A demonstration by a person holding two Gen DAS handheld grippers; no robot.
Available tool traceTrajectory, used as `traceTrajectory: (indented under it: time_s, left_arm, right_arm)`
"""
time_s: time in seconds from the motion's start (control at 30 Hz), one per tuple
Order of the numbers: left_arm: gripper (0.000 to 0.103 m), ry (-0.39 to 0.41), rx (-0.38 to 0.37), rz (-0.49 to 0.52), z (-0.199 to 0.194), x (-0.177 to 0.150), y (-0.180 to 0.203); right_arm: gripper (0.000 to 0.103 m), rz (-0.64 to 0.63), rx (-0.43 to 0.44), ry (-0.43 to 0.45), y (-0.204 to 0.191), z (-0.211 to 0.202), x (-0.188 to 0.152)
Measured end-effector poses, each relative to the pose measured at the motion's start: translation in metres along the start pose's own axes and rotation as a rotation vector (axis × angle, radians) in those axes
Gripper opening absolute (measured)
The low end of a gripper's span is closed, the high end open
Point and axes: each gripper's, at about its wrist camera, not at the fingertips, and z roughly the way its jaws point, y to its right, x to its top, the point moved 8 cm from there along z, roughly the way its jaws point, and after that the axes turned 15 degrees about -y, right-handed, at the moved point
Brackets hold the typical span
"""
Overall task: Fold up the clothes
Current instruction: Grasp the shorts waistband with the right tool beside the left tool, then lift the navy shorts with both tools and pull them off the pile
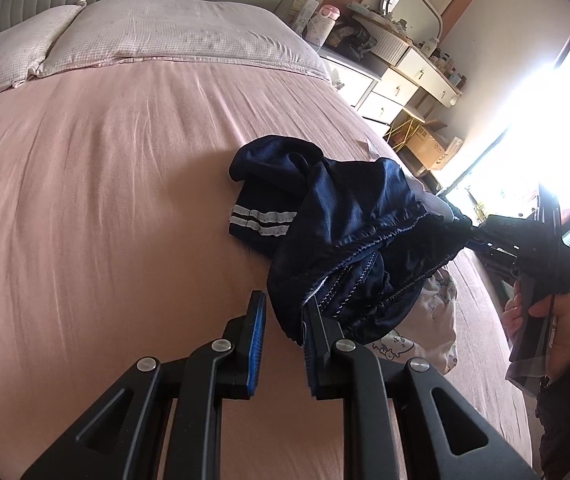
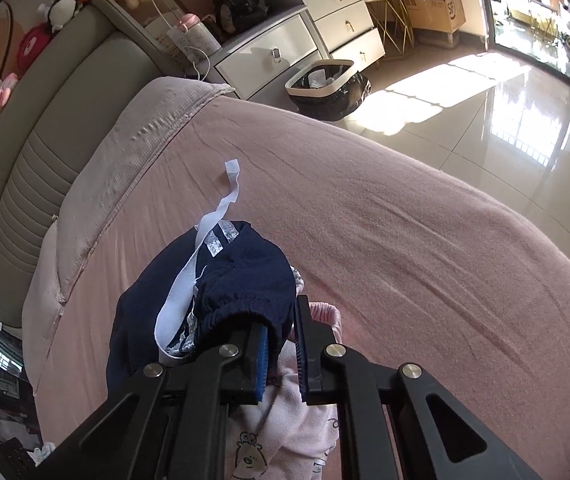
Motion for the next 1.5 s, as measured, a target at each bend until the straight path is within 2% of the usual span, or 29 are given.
traceTrajectory:
  time_s: [0.17, 0.37, 0.57, 0.77, 1.03, 1.13, 1.3, 1.4, 1.5]
  left_arm:
    - [0.015, 0.033, 0.0, -0.02, -0.019, -0.002, -0.013]
    - [0.015, 0.075, 0.026, -0.035, -0.046, -0.007, -0.034]
    - [0.015, 0.12, 0.042, -0.09, -0.08, -0.008, -0.063]
    - [0.015, 0.176, 0.098, -0.119, -0.13, -0.008, -0.092]
    - [0.015, 0.237, 0.204, -0.141, -0.2, -0.007, -0.121]
    - [0.015, 0.262, 0.227, -0.156, -0.225, -0.008, -0.134]
    - [0.015, 0.29, 0.246, -0.195, -0.267, -0.013, -0.159]
    - [0.015, 0.309, 0.257, -0.205, -0.287, -0.018, -0.167]
    - [0.015, 0.323, 0.281, -0.2, -0.302, -0.026, -0.17]
  right_arm:
    - [0.009, -0.13, -0.088, 0.035, -0.032, -0.004, -0.003]
    - [0.009, -0.272, -0.172, 0.126, -0.075, -0.025, -0.015]
    - [0.009, -0.404, -0.19, 0.196, -0.128, -0.048, -0.034]
    - [0.009, -0.485, -0.129, 0.195, -0.186, -0.062, -0.051]
    - [0.009, -0.604, -0.098, 0.223, -0.263, -0.085, -0.075]
    - [0.009, -0.62, -0.072, 0.239, -0.287, -0.098, -0.083]
    - [0.009, -0.633, 0.04, 0.204, -0.324, -0.11, -0.098]
    - [0.009, -0.707, 0.016, 0.235, -0.349, -0.115, -0.113]
    - [0.009, -0.759, 0.045, 0.236, -0.374, -0.119, -0.128]
